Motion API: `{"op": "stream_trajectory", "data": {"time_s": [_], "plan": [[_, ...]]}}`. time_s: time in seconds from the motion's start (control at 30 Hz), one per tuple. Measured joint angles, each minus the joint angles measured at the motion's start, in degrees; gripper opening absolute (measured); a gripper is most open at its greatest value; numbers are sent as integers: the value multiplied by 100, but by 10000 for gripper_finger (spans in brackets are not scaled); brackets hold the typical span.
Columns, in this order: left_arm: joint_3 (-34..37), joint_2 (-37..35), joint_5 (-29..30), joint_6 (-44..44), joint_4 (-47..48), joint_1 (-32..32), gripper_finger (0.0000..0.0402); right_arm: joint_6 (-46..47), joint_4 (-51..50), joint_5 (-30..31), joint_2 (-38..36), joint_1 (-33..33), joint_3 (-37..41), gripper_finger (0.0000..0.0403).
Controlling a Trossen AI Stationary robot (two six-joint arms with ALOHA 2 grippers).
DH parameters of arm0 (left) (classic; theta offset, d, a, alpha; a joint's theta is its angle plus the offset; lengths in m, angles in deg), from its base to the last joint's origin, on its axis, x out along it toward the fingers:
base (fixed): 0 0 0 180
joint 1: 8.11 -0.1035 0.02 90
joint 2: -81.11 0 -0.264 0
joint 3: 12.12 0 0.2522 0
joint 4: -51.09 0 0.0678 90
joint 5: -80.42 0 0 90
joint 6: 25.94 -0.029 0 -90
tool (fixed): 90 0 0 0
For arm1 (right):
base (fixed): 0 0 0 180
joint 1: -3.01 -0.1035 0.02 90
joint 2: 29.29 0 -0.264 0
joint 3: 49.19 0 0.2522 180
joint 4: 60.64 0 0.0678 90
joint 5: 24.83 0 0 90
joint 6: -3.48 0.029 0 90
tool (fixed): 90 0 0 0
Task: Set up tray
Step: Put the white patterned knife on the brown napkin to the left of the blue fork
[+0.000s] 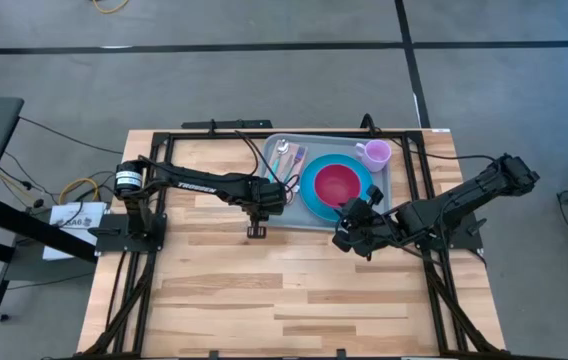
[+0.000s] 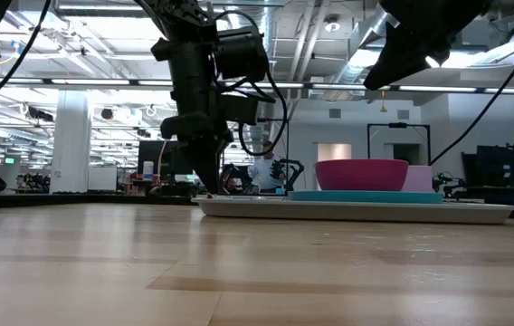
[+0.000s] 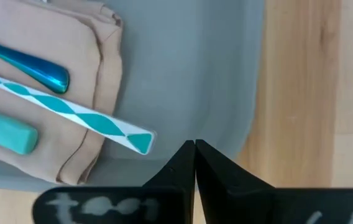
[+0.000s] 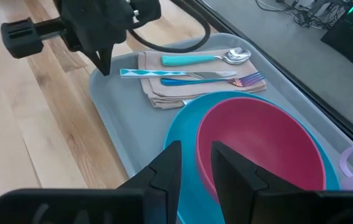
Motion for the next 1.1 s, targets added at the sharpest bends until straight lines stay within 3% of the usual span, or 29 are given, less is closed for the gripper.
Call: {"op": "stream_trajectory", "data": {"time_s": [0.63,0.9,1.1], "plan": [[299,2,273,-125,-1168,-532,0,0,0,1,2,1,0,81],[259,-107,149,-226,-989,-529,0,-136,4,1,0,1,0,81],[262,-127,-568,-264,-818,-414,0,-136,17,3,1,1,0,81]]}}
